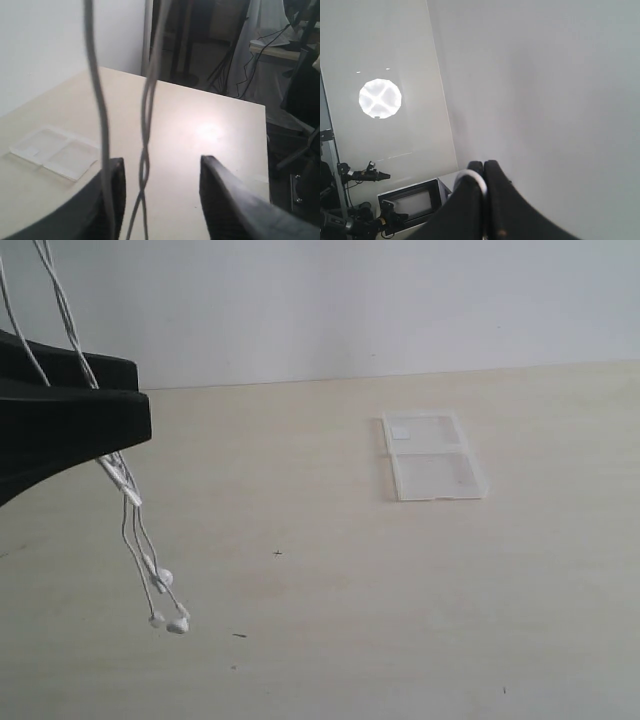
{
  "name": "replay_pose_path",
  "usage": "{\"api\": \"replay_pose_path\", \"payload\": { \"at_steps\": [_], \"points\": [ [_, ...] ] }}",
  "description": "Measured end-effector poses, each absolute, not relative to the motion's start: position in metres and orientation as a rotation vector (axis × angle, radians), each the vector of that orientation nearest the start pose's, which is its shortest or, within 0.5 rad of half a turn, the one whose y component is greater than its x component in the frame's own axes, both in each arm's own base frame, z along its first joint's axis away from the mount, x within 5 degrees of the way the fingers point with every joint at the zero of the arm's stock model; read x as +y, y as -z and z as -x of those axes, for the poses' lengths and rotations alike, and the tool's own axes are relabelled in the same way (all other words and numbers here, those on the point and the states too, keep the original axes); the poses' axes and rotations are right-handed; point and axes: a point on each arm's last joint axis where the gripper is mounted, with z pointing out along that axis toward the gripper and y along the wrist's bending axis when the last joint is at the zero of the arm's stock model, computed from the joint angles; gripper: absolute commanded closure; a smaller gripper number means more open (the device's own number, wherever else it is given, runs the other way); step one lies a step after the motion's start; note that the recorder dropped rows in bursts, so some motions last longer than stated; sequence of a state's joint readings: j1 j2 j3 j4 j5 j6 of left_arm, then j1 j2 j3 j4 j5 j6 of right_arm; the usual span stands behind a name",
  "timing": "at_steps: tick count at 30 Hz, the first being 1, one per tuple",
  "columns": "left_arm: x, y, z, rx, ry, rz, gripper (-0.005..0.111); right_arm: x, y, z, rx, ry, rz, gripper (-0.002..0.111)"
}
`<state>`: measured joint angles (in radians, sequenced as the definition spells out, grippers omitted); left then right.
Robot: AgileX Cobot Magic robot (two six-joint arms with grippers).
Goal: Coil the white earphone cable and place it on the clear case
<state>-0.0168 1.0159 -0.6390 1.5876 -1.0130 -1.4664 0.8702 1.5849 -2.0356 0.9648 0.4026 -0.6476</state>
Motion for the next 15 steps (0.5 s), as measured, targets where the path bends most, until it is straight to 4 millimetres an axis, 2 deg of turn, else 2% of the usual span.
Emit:
{"api": "replay_pose_path", "payload": {
  "at_steps": [7, 13, 15],
  "points": [
    [-0.0796, -0.3172, -0.1758, 1.637, 0.850, -0.801, 0.070, 0.2704, -0.5777, -0.1897, 1.196, -1.170, 0.689, 0.108],
    [-0.0794, -0.3171, -0.1762, 1.639, 0.846, -0.798, 0.097, 0.2703, -0.5777, -0.1897, 1.195, -1.169, 0.689, 0.108],
    [-0.0790, -0.3170, -0.1767, 1.641, 0.840, -0.794, 0.097, 0.2703, -0.5778, -0.1898, 1.195, -1.169, 0.687, 0.108]
  ]
}}
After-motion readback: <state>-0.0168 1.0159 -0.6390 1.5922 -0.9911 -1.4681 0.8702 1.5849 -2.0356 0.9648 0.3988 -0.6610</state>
